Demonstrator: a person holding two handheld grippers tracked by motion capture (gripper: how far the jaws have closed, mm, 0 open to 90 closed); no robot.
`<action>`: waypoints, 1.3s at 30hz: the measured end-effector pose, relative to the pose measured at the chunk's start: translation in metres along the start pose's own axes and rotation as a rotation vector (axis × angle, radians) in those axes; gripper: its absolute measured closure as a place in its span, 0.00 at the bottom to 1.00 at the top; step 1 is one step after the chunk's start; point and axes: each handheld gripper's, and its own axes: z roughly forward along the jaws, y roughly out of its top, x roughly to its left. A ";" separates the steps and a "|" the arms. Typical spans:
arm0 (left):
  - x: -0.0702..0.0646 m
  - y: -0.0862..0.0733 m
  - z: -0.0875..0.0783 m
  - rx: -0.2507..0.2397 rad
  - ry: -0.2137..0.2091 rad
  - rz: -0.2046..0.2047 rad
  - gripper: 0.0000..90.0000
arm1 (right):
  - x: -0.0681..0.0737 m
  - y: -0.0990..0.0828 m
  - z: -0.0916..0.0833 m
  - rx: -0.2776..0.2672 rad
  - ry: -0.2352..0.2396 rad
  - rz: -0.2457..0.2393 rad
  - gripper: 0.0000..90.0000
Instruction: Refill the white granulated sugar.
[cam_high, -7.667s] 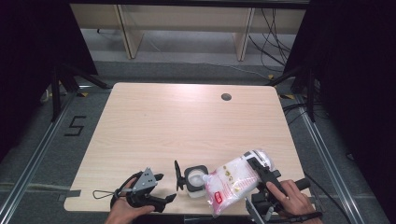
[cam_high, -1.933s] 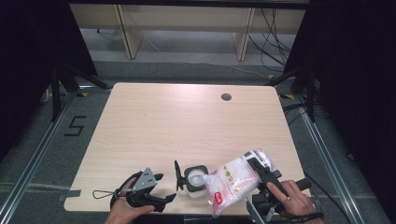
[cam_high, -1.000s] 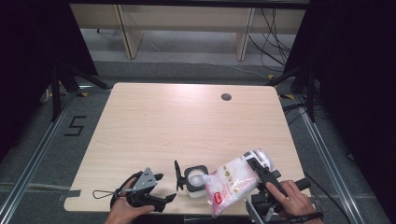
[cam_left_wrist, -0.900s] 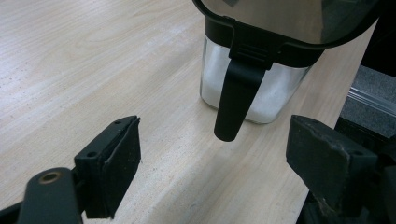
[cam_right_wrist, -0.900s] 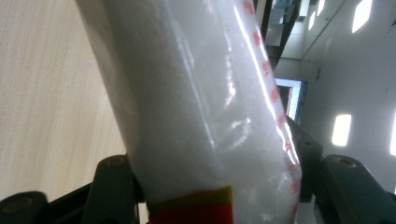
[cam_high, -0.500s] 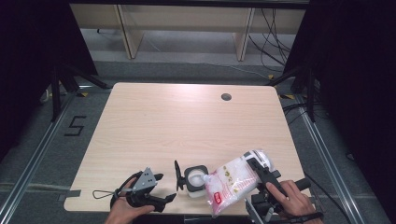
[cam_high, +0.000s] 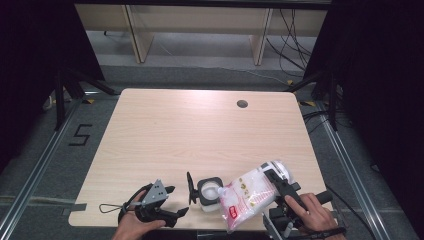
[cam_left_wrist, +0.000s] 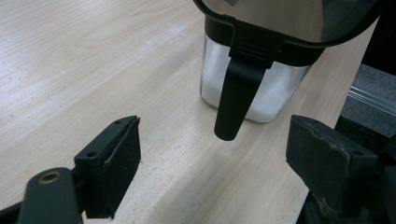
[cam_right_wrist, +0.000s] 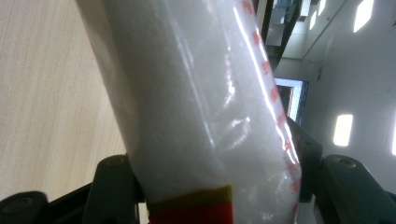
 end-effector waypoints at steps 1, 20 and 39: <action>-0.001 0.000 0.000 -0.001 0.001 -0.011 0.19 | 0.000 0.000 0.000 0.002 0.000 -0.002 0.50; 0.000 0.000 0.001 -0.006 -0.001 -0.004 0.19 | 0.002 -0.002 0.003 -0.008 -0.005 -0.016 0.50; -0.001 -0.001 0.001 -0.004 0.003 -0.024 0.19 | 0.013 0.003 0.008 0.031 0.011 -0.048 0.53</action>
